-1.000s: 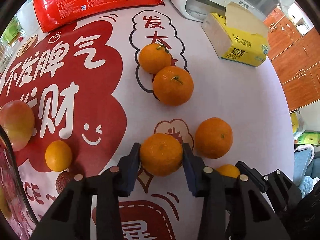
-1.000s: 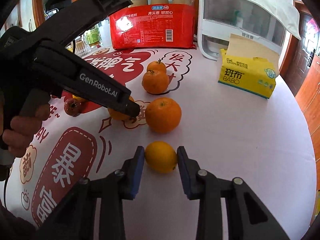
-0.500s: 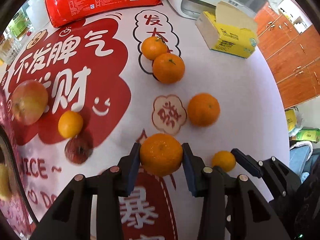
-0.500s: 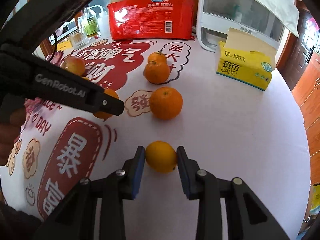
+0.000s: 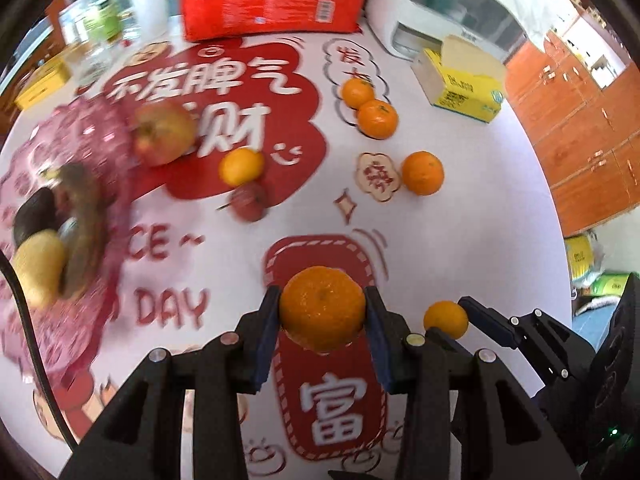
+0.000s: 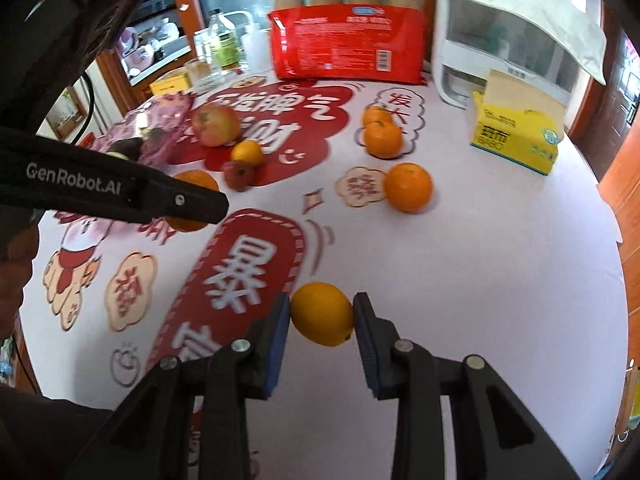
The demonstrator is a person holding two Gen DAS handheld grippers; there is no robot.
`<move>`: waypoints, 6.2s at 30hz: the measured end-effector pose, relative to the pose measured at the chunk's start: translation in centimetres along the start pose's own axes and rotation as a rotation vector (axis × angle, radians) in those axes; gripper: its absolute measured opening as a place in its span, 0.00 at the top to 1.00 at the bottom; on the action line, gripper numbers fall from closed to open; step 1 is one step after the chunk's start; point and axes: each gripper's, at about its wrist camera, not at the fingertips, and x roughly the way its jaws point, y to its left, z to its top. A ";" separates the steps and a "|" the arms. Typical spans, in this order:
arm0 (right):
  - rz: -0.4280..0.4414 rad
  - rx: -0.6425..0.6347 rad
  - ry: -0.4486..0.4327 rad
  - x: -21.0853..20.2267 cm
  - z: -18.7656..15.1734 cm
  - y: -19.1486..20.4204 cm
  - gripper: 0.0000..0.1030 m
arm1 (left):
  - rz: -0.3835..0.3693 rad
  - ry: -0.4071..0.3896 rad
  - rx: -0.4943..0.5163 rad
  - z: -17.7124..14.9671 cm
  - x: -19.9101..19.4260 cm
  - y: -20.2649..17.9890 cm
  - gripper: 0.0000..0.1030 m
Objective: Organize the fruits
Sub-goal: 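Grasp an orange with the left tool while the right tool grasps another orange, then carry both oranges over the pink bowl and open both tools to drop them, then lift both open tools out of the bowl and move toward the loose fruit, then grasp the red lychee with the left tool while the right tool grasps an orange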
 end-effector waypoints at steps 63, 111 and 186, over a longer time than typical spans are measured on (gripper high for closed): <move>0.006 0.117 -0.093 4.7 7.6 26.9 0.67 | -0.016 -0.061 -0.053 -3.5 -7.7 31.1 0.61; 0.081 0.225 -0.052 -2.7 0.0 8.4 0.28 | -0.043 -0.025 -0.020 -6.0 -4.9 8.5 0.40; -0.066 -0.054 -0.032 8.7 7.1 -7.0 0.57 | 0.022 -0.305 -0.228 3.7 7.0 4.6 0.77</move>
